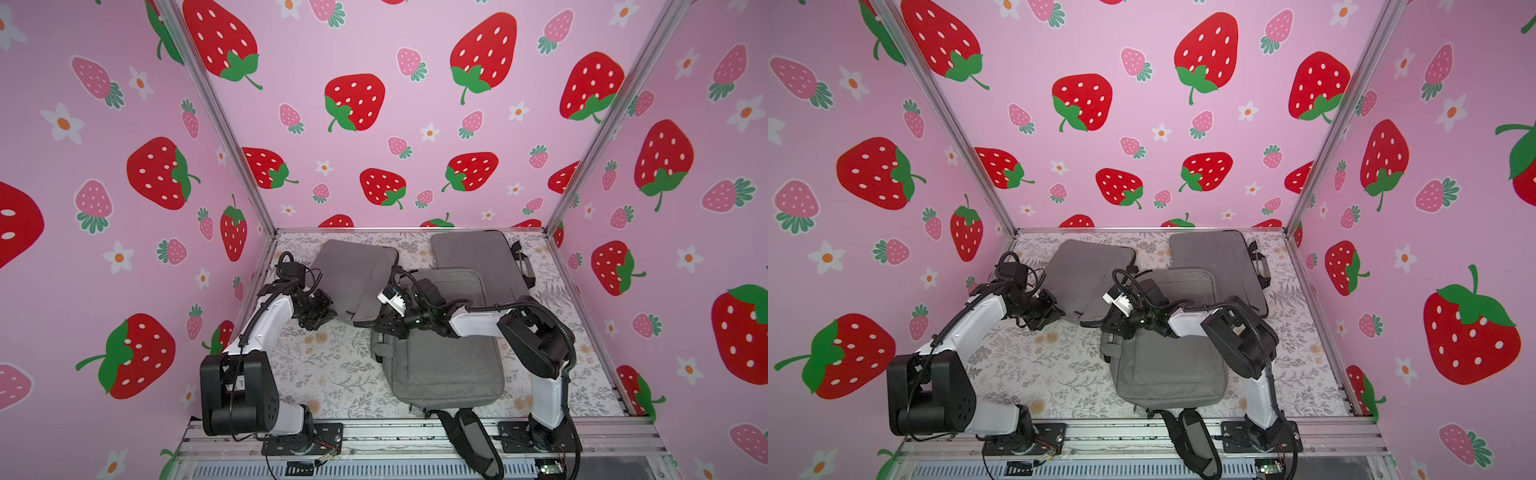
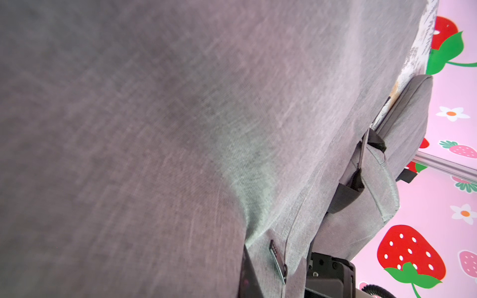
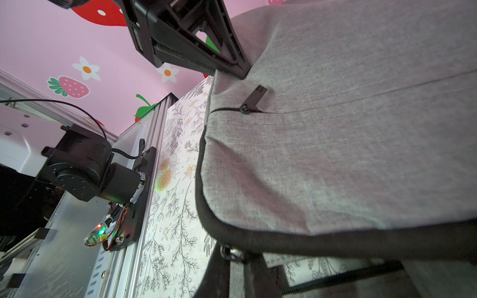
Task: Open the zippered laptop bag and take out the laptop
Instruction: Unzip the zipper on the zippered laptop bag.
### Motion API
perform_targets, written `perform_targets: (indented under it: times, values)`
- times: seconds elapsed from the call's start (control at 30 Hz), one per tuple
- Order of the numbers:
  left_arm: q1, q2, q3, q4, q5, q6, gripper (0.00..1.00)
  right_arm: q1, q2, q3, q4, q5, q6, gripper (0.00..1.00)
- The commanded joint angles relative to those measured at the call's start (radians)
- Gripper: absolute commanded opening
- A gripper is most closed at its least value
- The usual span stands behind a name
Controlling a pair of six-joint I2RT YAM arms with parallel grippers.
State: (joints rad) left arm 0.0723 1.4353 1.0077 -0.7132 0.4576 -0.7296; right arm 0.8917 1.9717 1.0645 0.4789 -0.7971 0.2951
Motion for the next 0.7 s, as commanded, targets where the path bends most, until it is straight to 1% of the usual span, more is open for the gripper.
perform_targets:
  times: [0.0,0.03,0.13,0.3,0.37,0.47,0.57,0.67]
  values:
    - [-0.001,0.002,0.051,-0.004,0.046,0.027,0.00,0.003,-0.013,-0.022,0.030,-0.022,-0.002,0.07]
    - [-0.001,0.001,0.052,-0.003,0.045,0.026,0.00,0.003,-0.017,-0.026,0.017,-0.007,-0.014,0.06]
    - [0.001,-0.001,0.057,-0.013,0.046,0.028,0.00,0.004,-0.036,-0.029,-0.073,0.053,-0.091,0.05]
    - [0.004,-0.007,0.057,-0.026,0.048,0.036,0.00,0.005,-0.066,-0.016,-0.234,0.189,-0.256,0.05]
    - [0.004,-0.008,0.058,-0.031,0.046,0.040,0.00,0.009,-0.082,-0.013,-0.268,0.253,-0.304,0.05]
    - [0.005,-0.009,0.059,-0.037,0.042,0.045,0.00,0.010,-0.106,-0.020,-0.282,0.329,-0.343,0.05]
    - [0.009,-0.010,0.062,-0.043,0.041,0.050,0.00,0.007,-0.114,-0.017,-0.305,0.404,-0.361,0.02]
    - [0.009,-0.011,0.061,-0.053,0.043,0.056,0.00,0.007,-0.102,0.021,-0.349,0.471,-0.366,0.00]
